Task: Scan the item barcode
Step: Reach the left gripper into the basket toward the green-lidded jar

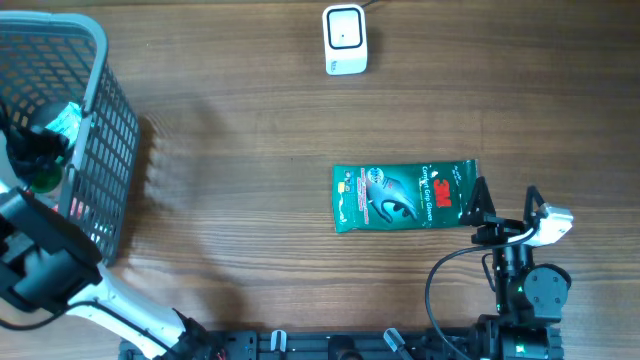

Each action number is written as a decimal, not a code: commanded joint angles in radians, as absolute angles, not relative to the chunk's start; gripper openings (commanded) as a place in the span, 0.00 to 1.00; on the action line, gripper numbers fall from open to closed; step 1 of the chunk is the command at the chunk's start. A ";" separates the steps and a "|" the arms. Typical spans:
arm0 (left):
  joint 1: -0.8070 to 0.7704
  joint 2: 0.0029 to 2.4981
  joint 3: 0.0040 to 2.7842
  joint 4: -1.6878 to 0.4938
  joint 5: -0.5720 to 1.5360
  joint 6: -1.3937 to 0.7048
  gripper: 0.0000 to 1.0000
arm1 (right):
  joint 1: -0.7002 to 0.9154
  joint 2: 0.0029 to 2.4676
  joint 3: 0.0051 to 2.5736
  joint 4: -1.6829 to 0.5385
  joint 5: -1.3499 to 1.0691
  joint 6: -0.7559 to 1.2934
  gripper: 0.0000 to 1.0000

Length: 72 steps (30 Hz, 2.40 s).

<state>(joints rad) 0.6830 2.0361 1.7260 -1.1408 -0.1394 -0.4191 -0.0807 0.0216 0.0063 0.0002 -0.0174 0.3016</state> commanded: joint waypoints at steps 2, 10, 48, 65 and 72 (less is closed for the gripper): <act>0.692 2.091 1.717 -1.118 -0.131 -0.397 0.99 | -0.078 0.016 0.005 0.006 -0.010 0.290 1.00; 0.692 2.119 1.716 -1.111 -0.131 -0.396 0.47 | -0.078 0.016 0.005 0.005 -0.010 0.290 1.00; 0.691 1.911 1.516 -1.123 -0.248 -1.364 1.00 | -0.078 0.016 0.005 0.006 -0.010 0.290 1.00; 0.689 1.870 1.441 -0.951 -0.020 -1.391 1.00 | -0.078 0.016 0.005 0.006 -0.010 0.290 1.00; 0.689 1.675 1.467 -0.953 -0.159 -1.366 1.00 | -0.078 0.016 0.005 0.006 -0.010 0.290 1.00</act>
